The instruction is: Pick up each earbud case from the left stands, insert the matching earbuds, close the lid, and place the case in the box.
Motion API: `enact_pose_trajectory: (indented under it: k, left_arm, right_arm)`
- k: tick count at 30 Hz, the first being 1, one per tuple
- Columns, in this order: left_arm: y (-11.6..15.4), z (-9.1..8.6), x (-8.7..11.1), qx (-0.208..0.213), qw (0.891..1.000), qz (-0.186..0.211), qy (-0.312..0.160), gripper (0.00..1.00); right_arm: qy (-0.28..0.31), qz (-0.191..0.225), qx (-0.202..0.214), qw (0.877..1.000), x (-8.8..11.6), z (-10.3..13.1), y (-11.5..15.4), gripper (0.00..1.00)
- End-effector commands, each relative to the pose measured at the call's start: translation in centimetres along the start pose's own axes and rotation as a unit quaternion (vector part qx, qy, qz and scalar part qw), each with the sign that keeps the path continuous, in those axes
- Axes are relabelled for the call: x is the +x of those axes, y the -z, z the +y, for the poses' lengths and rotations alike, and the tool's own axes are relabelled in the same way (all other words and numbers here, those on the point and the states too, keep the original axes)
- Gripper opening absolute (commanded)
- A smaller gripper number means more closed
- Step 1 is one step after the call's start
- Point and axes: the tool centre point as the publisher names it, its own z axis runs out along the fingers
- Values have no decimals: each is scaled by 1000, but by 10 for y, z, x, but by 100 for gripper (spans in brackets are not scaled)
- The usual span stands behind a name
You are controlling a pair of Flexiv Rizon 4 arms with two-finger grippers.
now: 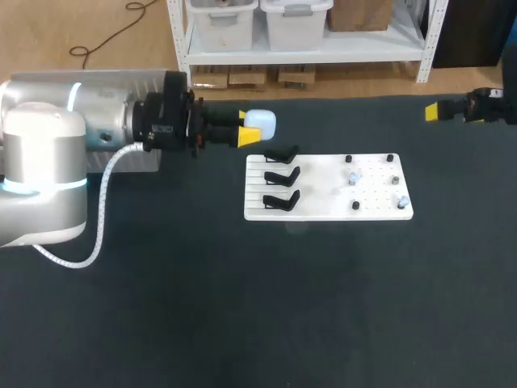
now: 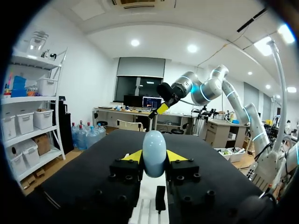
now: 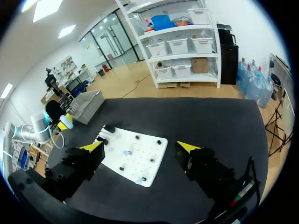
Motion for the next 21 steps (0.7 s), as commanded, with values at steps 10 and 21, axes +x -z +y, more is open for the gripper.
enact_pose_trajectory:
  k: [10,21]
  left_arm:
    - [-8,-8,-4,10,999,-31,-23,0]
    - [-17,-3,-4,31,998,-37,-39,0]
  right_arm:
    - [66,43,-22,997,13,67,1,100]
    - [92,95,-21,991,19,117,-14,100]
